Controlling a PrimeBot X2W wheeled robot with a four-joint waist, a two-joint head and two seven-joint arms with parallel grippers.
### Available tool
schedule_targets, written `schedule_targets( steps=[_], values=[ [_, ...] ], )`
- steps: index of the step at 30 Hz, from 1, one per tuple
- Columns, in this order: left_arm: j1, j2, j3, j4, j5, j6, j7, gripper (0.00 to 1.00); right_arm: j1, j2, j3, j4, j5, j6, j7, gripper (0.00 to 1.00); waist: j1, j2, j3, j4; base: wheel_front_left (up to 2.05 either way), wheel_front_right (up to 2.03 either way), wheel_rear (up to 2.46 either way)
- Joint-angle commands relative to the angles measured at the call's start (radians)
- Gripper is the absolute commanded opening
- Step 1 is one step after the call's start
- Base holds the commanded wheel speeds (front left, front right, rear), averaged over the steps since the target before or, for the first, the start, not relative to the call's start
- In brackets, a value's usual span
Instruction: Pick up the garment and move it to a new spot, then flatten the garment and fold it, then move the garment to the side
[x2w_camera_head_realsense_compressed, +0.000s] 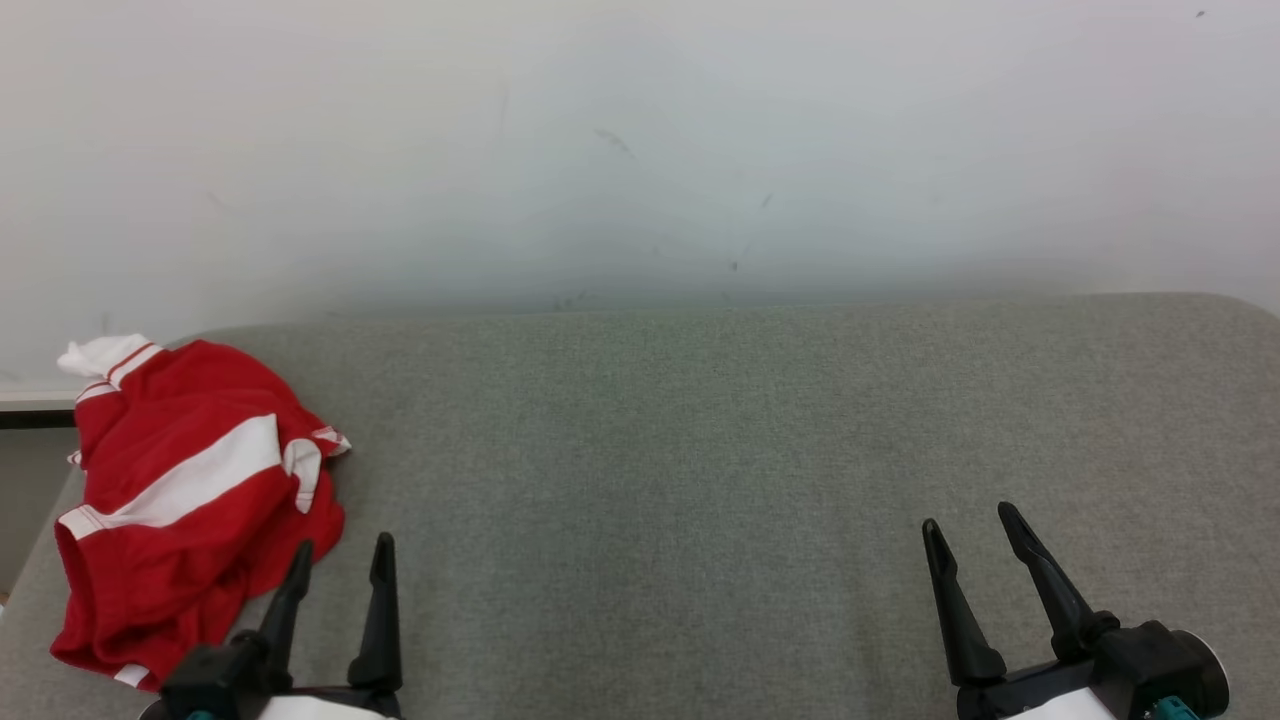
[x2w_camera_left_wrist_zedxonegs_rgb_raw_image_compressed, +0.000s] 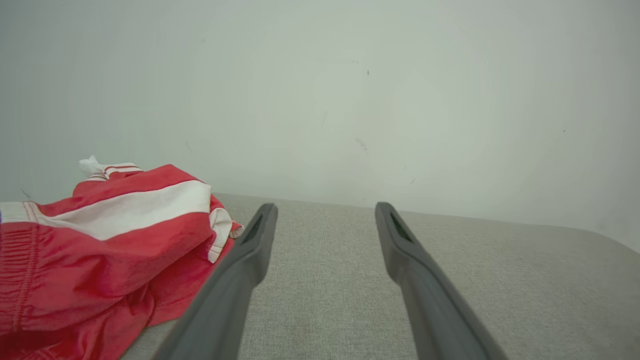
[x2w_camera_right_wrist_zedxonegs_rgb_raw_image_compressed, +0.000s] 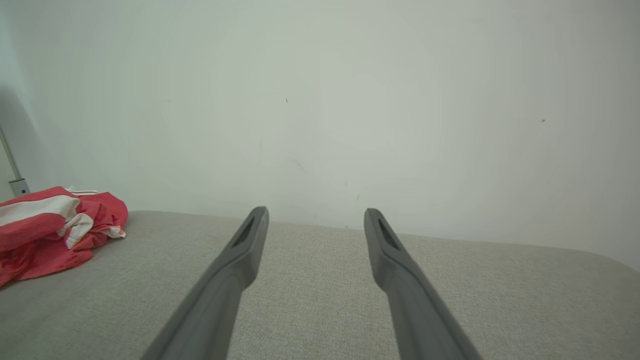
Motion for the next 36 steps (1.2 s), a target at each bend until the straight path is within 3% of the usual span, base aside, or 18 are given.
schedule_targets(
  steps=[1, 36],
  values=[
    [0.01, 0.003, 0.002, 0.0, 0.026, 0.001, -0.008, 1.0, 0.005, 0.0, -0.003, -0.006, -0.019, -0.002, -0.009, 1.0, 0.0, 0.0, 0.0, 0.0, 0.0, 0.0, 0.0],
    [0.004, 0.003, 0.001, 0.018, 0.022, 0.008, -0.009, 1.0, 0.007, 0.001, -0.004, 0.002, 0.01, -0.002, -0.008, 1.0, 0.0, 0.0, -0.006, 0.003, 0.0, 0.0, 0.0]
  ],
)
